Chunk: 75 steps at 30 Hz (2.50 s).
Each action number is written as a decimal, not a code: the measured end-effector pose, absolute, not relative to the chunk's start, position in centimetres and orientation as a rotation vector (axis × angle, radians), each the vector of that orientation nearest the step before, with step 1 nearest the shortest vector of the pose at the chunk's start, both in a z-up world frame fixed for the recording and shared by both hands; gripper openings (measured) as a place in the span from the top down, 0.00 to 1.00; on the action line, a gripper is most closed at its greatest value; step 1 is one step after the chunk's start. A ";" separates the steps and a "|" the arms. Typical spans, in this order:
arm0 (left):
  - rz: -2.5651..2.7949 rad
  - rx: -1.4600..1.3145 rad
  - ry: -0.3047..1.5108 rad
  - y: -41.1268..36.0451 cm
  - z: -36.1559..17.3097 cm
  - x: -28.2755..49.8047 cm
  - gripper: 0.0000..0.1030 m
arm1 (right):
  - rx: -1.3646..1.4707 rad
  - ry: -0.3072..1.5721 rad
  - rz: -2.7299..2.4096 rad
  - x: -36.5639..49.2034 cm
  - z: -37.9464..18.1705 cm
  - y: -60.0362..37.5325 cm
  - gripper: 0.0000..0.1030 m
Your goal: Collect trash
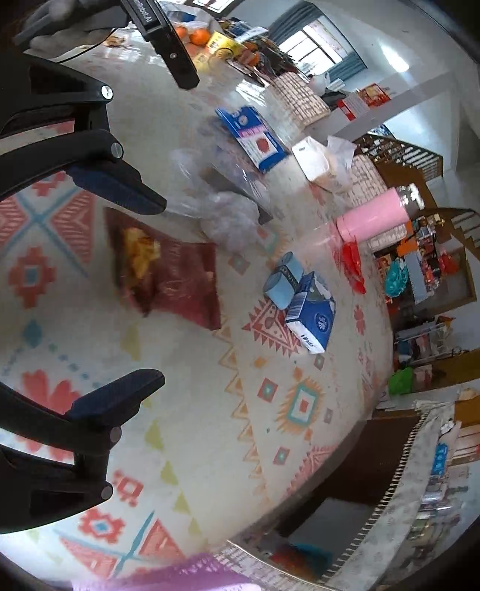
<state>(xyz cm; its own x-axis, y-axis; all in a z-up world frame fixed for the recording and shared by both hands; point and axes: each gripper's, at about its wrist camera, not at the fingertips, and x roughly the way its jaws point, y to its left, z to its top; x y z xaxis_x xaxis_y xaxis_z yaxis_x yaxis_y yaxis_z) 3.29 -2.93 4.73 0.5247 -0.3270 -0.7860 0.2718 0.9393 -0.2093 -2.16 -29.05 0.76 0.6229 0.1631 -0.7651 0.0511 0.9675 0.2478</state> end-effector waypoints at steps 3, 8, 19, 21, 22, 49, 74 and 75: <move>-0.373 -0.064 0.988 -4.9 3.6 5.1 0.23 | 0.242 0.896 0.049 -1.2 0.4 -28.9 0.14; -0.378 -0.013 1.003 -7.7 2.7 7.2 0.23 | 0.250 0.873 0.063 -0.7 0.4 -29.3 0.43; -0.352 0.029 1.012 -9.7 2.2 9.9 0.23 | 0.268 0.843 0.088 -1.2 0.4 -29.5 0.54; -0.359 0.024 1.016 -9.9 2.1 10.0 0.21 | 0.284 0.846 0.096 -1.1 0.3 -29.8 0.54; -0.365 0.021 1.023 -10.1 2.0 10.2 0.18 | 0.287 0.846 0.097 -1.1 0.3 -29.8 0.54; -0.347 -0.067 0.902 -3.8 7.7 -2.1 0.48 | 0.306 0.800 0.044 -2.8 1.1 -31.1 0.55; -0.309 0.040 0.778 -5.2 9.2 -10.1 0.31 | 0.322 0.790 0.031 -15.5 2.3 -33.1 0.55; -0.307 0.017 0.795 -4.6 8.8 -9.9 0.30 | 0.326 0.793 0.034 -15.6 2.3 -33.2 0.55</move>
<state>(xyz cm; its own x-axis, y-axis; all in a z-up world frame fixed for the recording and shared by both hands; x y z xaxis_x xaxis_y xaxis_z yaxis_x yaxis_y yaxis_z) -9.90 -4.61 8.79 0.6582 -0.2651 -0.7046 0.2780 0.9554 -0.0998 -15.64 -33.20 2.27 0.7041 0.1512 -0.6938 0.0918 0.9495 0.3001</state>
